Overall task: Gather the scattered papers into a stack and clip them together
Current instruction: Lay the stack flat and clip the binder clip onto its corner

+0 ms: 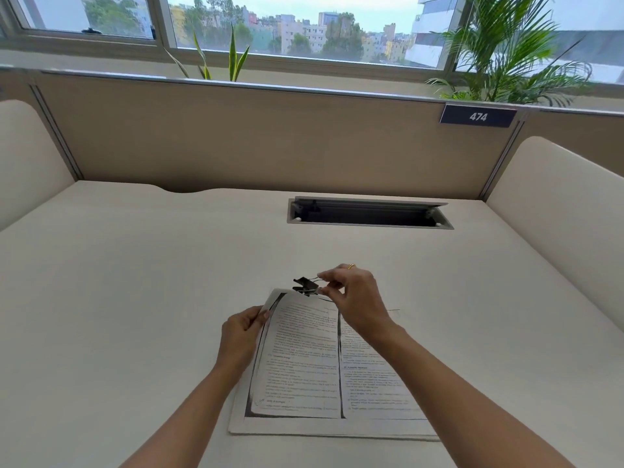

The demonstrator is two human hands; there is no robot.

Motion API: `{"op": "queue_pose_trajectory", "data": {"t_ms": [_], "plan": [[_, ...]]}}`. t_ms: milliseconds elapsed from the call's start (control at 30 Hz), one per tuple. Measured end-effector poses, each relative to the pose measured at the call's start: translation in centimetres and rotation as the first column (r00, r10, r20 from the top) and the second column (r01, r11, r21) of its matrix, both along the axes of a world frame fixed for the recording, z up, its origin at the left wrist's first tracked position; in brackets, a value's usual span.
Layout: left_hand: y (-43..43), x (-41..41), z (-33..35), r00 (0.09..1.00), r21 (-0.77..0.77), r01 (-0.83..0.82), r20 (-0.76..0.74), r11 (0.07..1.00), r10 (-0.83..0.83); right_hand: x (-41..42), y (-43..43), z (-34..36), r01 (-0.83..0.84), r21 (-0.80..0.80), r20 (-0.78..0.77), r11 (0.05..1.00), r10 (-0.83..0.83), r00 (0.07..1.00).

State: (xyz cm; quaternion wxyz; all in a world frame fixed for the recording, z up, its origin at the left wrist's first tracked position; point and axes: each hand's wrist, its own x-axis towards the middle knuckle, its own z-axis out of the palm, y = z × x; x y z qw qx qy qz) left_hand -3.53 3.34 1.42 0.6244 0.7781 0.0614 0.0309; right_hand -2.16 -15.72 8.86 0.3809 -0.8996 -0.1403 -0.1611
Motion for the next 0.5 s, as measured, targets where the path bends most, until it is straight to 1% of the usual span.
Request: {"op": "queue_pose_trajectory", "data": {"t_ms": [100,233,500], "plan": [[0.03,0.11,-0.01,0.999,0.025,0.005,0.041,1.000,-0.006,0.19,0.17,0.16,-0.017,-0.059,0.007,0.998,0.018,1.000],[0.01,0.37,-0.28,0.996,0.101,0.006,0.087,0.995,-0.015,0.37,0.15,0.39,-0.029,-0.108,-0.020,0.994,0.026,0.999],[-0.20,0.09,0.71,0.977,0.184,0.042,0.200,0.982,-0.079,0.61,-0.11,0.84,-0.057,-0.155,-0.059,0.986,0.048,0.997]]}}
